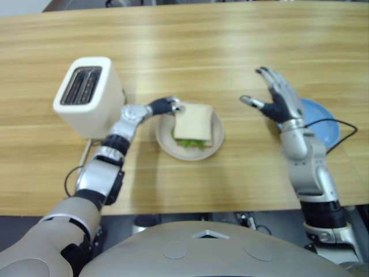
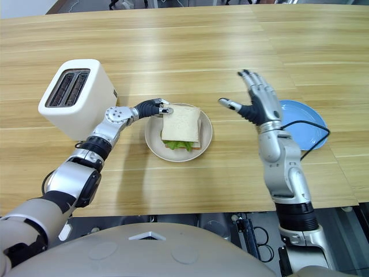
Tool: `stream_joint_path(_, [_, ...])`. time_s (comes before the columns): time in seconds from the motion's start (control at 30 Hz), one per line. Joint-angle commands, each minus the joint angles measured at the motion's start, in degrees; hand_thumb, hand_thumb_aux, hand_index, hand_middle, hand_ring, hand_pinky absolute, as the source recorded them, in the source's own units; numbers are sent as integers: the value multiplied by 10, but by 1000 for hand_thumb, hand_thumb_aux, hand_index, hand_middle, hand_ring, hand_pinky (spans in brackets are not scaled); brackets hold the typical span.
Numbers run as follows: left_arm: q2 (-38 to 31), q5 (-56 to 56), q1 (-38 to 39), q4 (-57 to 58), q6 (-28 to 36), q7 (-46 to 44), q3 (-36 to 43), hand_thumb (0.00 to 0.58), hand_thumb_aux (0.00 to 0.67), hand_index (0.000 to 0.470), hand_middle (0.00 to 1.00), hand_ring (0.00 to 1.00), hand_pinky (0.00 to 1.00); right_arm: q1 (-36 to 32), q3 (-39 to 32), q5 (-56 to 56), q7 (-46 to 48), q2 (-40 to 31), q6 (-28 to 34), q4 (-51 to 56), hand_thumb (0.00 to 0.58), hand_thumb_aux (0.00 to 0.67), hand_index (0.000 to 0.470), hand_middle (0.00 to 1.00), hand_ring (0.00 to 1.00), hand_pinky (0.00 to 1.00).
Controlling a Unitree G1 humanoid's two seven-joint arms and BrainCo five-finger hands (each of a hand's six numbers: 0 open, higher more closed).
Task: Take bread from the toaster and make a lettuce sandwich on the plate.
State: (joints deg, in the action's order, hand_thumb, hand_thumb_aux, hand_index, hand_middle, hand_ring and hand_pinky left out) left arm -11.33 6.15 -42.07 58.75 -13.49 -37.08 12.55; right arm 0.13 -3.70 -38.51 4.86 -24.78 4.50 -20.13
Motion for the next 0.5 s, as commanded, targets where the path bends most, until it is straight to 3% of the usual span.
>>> stream_joint_path(0.03, [-2,33,-14,43,-19,25,14,580,670,460,1000,1000,1000,13,-55,-19,48,12,6,-60,0,0,0,0,0,0])
stream_joint_path(0.27, [3,75,-29,93,-39,63,31,580,670,460,1000,1000,1000,31,-142,-67,118,-16,-19,-43,0,0,0,0,0,0])
stream_joint_path(0.5, [14,105,-27,113,-52,73,51,580,670,460,1000,1000,1000,9,-170,-95,127,-33,-34,19,0,0,0,0,0,0])
